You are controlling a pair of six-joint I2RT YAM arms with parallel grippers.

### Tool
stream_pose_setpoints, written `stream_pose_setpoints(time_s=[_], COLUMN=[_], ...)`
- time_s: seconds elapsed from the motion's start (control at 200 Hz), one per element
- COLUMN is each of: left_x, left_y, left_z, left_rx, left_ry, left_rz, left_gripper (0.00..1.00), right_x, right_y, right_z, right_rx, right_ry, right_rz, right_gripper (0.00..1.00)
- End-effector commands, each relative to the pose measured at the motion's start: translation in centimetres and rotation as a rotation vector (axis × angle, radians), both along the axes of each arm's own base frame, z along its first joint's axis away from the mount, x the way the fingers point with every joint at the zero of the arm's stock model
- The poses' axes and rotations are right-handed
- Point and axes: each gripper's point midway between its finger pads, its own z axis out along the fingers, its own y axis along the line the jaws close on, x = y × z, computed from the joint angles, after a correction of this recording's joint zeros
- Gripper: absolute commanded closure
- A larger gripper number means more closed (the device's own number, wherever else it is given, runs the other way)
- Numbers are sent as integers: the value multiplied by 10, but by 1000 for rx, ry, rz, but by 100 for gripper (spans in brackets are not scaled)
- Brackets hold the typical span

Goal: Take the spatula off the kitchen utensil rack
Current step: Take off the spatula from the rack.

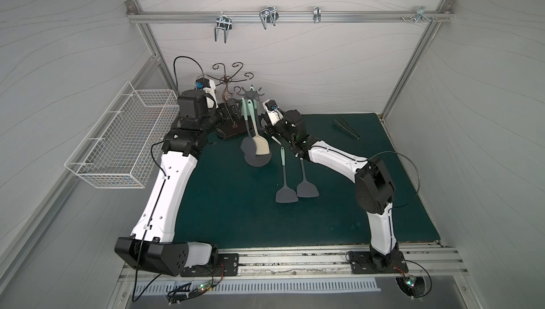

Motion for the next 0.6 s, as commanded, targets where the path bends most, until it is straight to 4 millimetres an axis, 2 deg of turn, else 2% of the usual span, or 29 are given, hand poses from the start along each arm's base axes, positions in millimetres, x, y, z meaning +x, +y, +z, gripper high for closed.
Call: stream_pose_setpoints(time_s=[0.0, 0.285, 0.595], left_x=[-3, -7, -7], left_y=[2, 5, 6], left_z=[26, 27, 22], left_rx=[-16, -19, -20], left_ry=[-71, -77, -65], left_rz=[-3, 6, 5], left_gripper=[14, 14, 14], right_x=[-12, 0, 0], right_y=[-6, -22, -28], right_z=[59, 65, 74], right_rx=[39, 68, 150], right_ry=[-122, -57, 17], right_rz=[-11, -37, -18], right_gripper=[100, 100, 100])
